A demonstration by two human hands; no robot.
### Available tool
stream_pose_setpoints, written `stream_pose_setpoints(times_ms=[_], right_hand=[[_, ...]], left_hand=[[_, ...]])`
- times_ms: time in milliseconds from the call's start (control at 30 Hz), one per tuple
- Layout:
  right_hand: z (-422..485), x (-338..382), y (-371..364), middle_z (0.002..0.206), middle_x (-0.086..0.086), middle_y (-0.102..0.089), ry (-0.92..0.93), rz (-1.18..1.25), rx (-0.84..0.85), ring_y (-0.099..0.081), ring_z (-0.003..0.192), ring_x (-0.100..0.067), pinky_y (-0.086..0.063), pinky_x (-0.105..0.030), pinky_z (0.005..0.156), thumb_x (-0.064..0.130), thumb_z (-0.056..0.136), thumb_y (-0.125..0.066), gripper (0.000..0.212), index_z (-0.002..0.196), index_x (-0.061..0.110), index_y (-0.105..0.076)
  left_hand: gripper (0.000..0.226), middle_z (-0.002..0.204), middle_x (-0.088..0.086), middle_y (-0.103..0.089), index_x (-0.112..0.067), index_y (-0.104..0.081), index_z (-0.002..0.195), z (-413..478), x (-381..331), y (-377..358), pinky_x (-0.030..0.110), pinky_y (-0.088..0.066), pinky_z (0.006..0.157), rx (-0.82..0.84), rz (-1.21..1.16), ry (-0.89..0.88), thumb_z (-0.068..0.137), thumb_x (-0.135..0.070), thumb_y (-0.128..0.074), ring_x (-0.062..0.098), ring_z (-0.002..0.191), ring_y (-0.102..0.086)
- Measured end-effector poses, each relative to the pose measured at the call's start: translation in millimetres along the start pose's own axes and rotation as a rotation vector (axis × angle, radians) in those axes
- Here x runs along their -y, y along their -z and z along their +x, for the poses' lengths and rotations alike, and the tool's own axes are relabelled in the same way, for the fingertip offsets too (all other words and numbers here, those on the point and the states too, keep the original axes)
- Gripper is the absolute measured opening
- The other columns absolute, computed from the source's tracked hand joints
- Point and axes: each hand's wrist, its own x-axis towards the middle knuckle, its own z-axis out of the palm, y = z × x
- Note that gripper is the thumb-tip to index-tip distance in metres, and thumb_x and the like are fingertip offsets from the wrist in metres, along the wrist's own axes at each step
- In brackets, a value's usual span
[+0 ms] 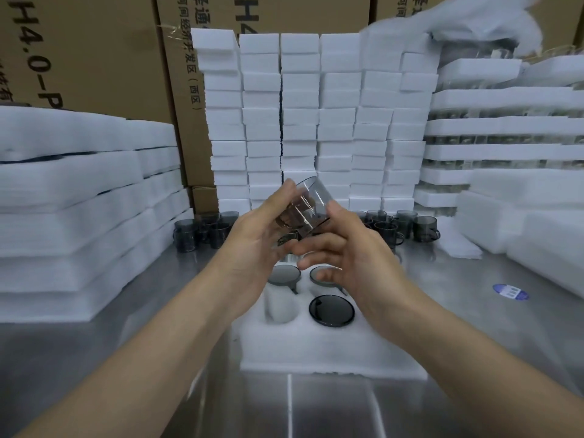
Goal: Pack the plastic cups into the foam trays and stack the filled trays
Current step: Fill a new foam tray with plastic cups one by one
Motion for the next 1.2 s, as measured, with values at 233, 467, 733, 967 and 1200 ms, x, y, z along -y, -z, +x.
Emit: stream_pose_setpoints(times_ms=[233,467,733,967,1200], right_hand=[[1,-4,0,0.107,-0.016,-0.077,-0.048,0.108,0.029,-0.077,0.093,-0.024,-0.056,-0.032,0.071,0.059,0.099,-0.061,0.053,0.116,0.01,-0.075],[2,1,5,0.093,-0.015,-0.079,-0.181,0.052,0.072,-0.076,0.08,-0.024,-0.052,-0.032,0.069,0.071,0.102,-0.039,0.077,0.119,0.004,-0.073],[15,-6,31,0.081,-0.009,-0.079,-0.097,-0.21,-0.229,-0.073,0.066,-0.017,-0.052,-0.032,0.062,0.062,0.105,-0.047,0.057,0.1,0.014,-0.078],[6,-9,29,0.092,0.004,-0.078,0.082,-0.436,-0.047,-0.074,0.079,-0.013,-0.053,-0.029,0.069,0.065,0.097,-0.061,0.037,0.098,0.032,-0.076],[-12,-16,-1,0.116,0.025,-0.06,0.476,-0.869,-0.028,-0.063,0.103,-0.001,-0.053,-0.027,0.081,0.071,0.079,-0.073,0.059,0.129,0.051,-0.049]], left_hand=[[0.052,0.12,0.0,-0.076,-0.026,-0.08,0.118,3,0,6,0.037,-0.048,0.098,0.034,0.066,0.032,0.084,-0.065,-0.079,0.016,0.109,-0.071],[0.057,0.131,0.017,-0.073,-0.017,-0.078,0.123,2,-6,16,0.042,-0.043,0.098,0.1,0.207,0.053,0.087,-0.06,-0.076,0.02,0.112,-0.067],[0.065,0.119,-0.006,-0.078,-0.042,-0.079,0.115,2,-25,62,0.053,-0.053,0.112,0.19,0.697,0.095,0.057,-0.067,-0.096,0.015,0.117,-0.072],[0.083,0.083,-0.004,-0.067,-0.025,-0.059,0.098,4,-12,60,0.028,-0.037,0.064,0.048,0.698,0.148,0.047,-0.08,-0.094,0.008,0.07,-0.055],[0.066,0.076,-0.002,-0.071,-0.019,-0.07,0.099,6,-7,42,0.027,-0.044,0.049,-0.006,0.63,0.119,0.077,-0.081,-0.069,0.02,0.063,-0.068]])
